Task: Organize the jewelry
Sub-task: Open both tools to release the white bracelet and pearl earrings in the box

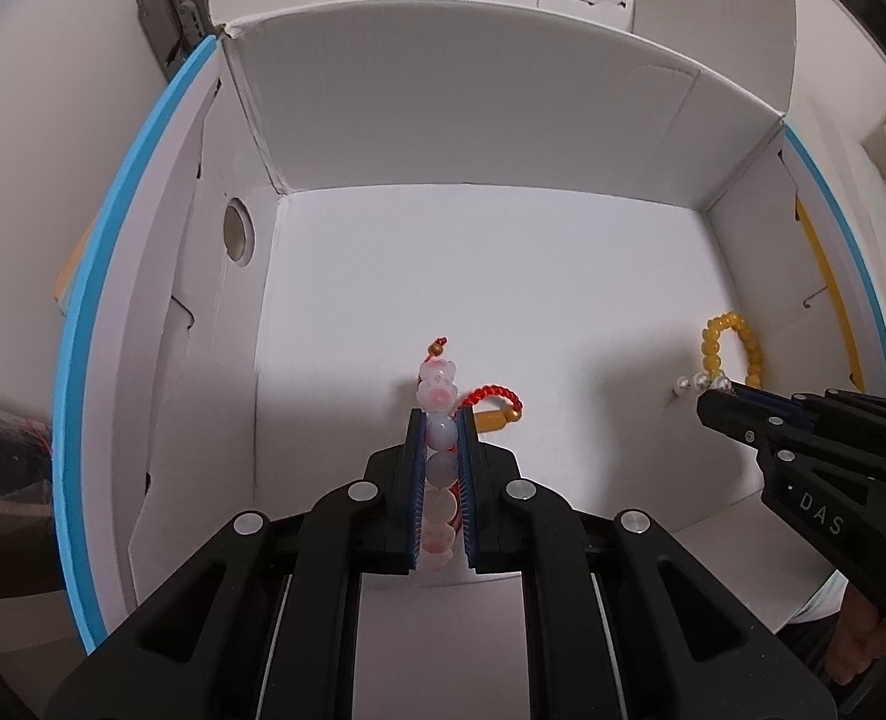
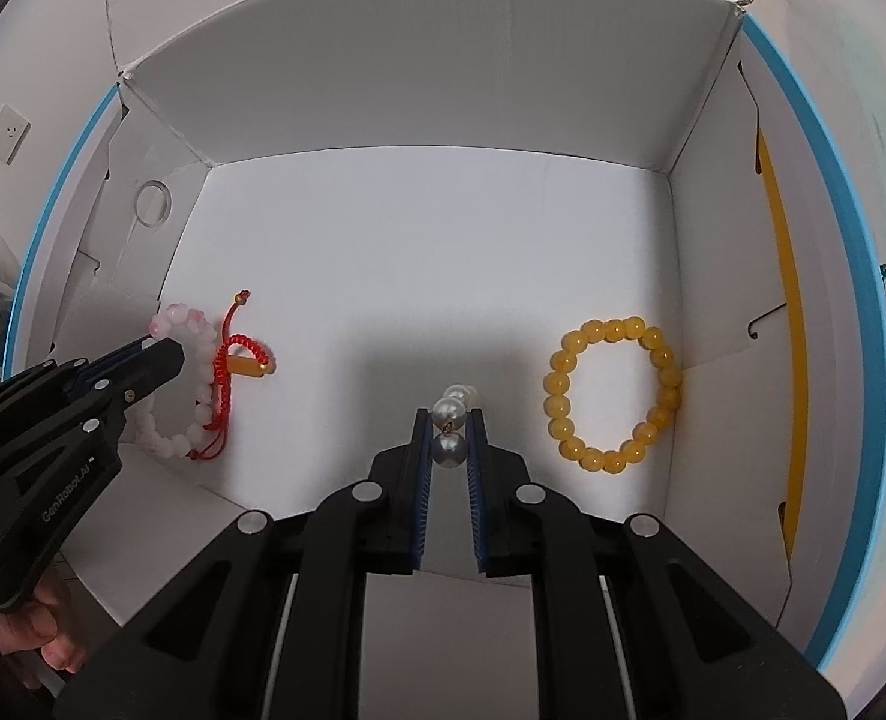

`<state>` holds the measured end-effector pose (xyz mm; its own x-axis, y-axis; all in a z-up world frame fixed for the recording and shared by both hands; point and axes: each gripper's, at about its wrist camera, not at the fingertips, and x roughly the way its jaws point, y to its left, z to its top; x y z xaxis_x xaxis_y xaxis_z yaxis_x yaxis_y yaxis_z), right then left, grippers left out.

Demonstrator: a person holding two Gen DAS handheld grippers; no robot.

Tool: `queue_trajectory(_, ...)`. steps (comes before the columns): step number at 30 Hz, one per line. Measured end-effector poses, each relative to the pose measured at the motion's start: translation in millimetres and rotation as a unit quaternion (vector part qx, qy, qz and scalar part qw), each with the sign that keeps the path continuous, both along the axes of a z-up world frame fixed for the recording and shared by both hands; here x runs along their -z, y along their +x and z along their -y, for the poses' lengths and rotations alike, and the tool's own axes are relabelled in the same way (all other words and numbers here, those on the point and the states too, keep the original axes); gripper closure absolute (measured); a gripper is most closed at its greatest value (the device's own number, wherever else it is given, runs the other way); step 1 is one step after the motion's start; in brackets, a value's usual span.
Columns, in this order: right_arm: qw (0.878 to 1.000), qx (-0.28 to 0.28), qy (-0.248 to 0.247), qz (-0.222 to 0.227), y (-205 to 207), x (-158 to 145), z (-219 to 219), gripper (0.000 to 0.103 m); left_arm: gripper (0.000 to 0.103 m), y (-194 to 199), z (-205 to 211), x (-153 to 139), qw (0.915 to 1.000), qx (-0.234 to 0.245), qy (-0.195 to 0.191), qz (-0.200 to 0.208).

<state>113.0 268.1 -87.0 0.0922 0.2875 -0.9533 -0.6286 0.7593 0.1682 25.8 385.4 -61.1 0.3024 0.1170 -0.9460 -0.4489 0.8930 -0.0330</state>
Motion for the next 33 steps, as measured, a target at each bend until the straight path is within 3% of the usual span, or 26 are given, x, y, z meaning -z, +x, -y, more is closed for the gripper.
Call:
queue_trajectory(5, 1.0, -0.003, 0.007, 0.007, -5.4, -6.0, 1.6, 0.088, 0.091, 3.6, 5.7, -0.8, 1.0, -0.001, 0.004, 0.002)
queue_trajectory(7, 1.0, -0.004, 0.013, 0.017, -5.5, -12.3, 3.0, 0.072, 0.088, 3.2, 7.5, -3.8, 1.0, -0.002, 0.005, 0.004)
queue_trajectory(11, 0.999, -0.006, 0.032, 0.039, -9.7, -31.8, 8.1, 0.058, 0.067, -0.9, 10.6, -14.4, 0.9997, -0.006, 0.019, 0.017)
queue_trajectory(13, 0.998, -0.007, 0.043, 0.052, -11.3, -43.2, 10.4, 0.046, 0.054, -2.9, 11.8, -20.6, 0.9993, -0.01, 0.027, 0.025)
queue_trajectory(15, 0.997, -0.008, 0.052, 0.063, -13.1, -53.1, 14.4, 0.041, 0.038, -5.1, 13.4, -28.3, 0.9986, -0.017, 0.038, 0.033)
queue_trajectory(17, 0.996, -0.007, 0.058, 0.07, -18.0, -60.6, 18.5, 0.036, 0.031, -8.2, 13.7, -35.7, 0.9978, -0.024, 0.045, 0.042)
queue_trajectory(22, 0.993, -0.002, 0.075, 0.096, -29.9, -81.8, 34.6, 0.022, 0.021, -15.5, 16.1, -55.6, 0.9965, -0.03, 0.051, 0.059)
queue_trajectory(27, 0.99, 0.01, 0.083, 0.111, -32.6, -96.7, 54.6, 0.018, 0.006, -20.4, 30.5, -71.9, 0.9945, -0.028, 0.067, 0.075)
queue_trajectory(33, 0.986, 0.033, 0.101, 0.126, -34.1, -115.7, 85.1, 0.008, 0.006, -20.4, 50.6, -87.8, 0.9929, -0.032, 0.072, 0.089)
